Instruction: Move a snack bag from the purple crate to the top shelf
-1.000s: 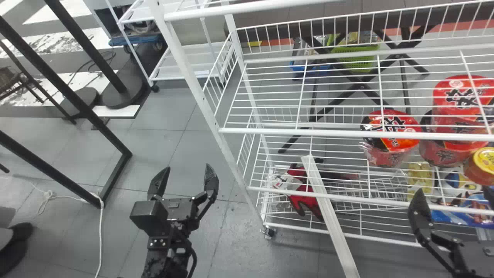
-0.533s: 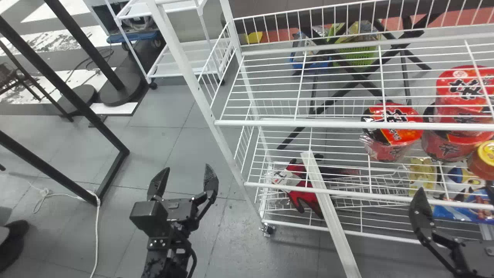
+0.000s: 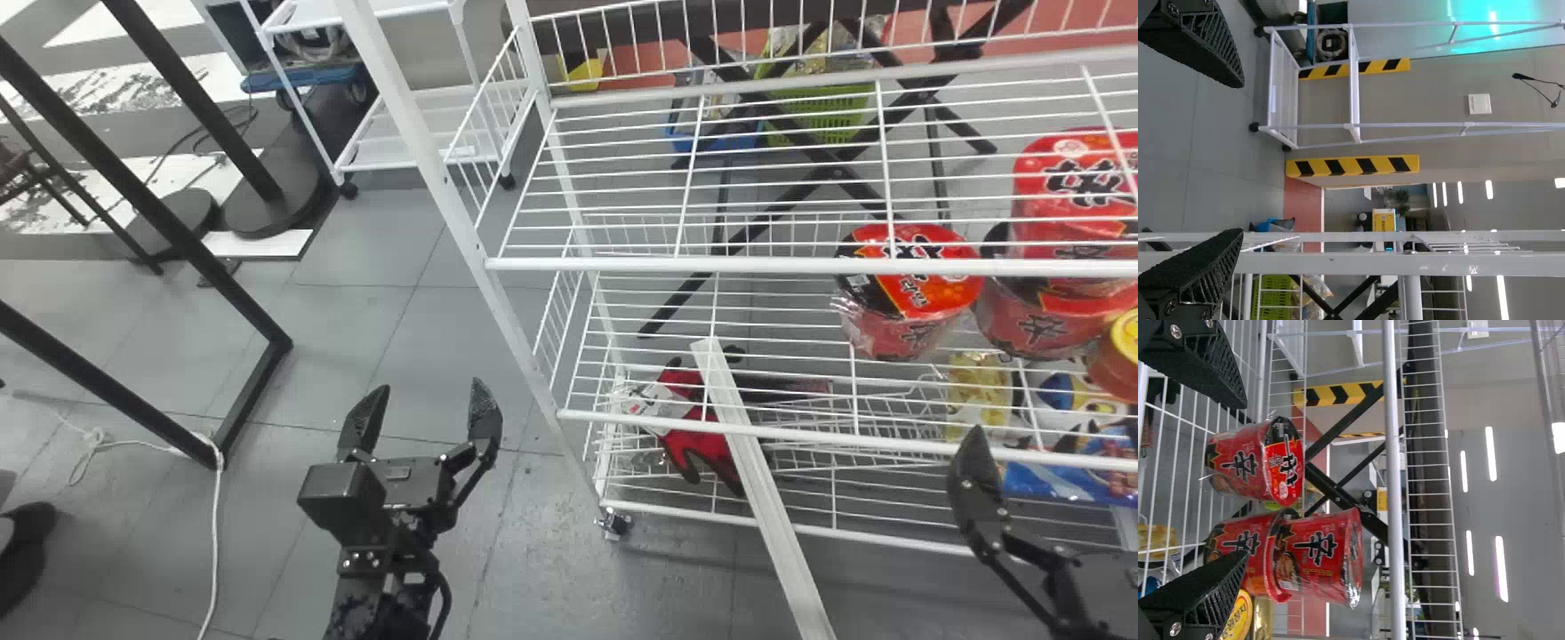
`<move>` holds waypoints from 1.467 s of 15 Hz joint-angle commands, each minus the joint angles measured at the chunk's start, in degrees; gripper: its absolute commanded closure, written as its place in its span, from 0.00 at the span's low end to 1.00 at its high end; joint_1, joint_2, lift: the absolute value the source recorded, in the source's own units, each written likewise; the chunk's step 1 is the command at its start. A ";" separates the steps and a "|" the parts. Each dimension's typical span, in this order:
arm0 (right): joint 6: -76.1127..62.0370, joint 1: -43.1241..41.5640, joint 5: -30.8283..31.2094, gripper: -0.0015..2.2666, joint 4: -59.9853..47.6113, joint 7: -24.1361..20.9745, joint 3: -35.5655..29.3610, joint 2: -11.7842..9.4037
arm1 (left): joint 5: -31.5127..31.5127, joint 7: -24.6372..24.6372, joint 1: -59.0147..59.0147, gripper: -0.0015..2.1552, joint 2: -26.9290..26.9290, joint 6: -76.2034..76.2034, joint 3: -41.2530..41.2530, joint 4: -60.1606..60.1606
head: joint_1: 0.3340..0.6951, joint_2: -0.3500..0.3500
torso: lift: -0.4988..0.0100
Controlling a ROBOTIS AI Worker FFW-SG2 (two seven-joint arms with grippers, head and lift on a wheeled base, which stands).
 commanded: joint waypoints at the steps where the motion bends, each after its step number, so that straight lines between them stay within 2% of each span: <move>1: -1.48 0.08 -0.12 0.00 0.29 0.00 -0.11 0.05 | 0.00 0.01 -0.09 0.00 0.00 0.01 -0.03 0.00 | 1.00 0.94 | 0.10; 7: -1.30 -0.10 -1.44 0.00 0.90 0.53 -0.37 0.05 | 0.00 -0.08 -0.18 0.00 0.00 0.01 -0.12 0.09 | 1.00 0.94 | 0.10; 9: -0.07 -0.18 -1.44 0.00 0.81 -0.70 -0.29 0.05 | 0.00 0.01 -0.26 0.00 0.00 0.01 -0.20 0.09 | 1.00 0.94 | 0.09; 10: -0.42 -0.36 -1.44 0.00 0.99 -1.93 -0.02 0.05 | 0.00 0.01 -0.26 0.00 0.00 0.01 -0.20 0.09 | 1.00 0.93 | 0.07; 22: -8.33 -0.71 -1.79 0.00 3.71 -1.49 -0.55 0.05 | 0.00 -0.08 -0.18 0.00 -0.08 -0.16 -0.20 0.27 | 1.00 0.91 | 0.09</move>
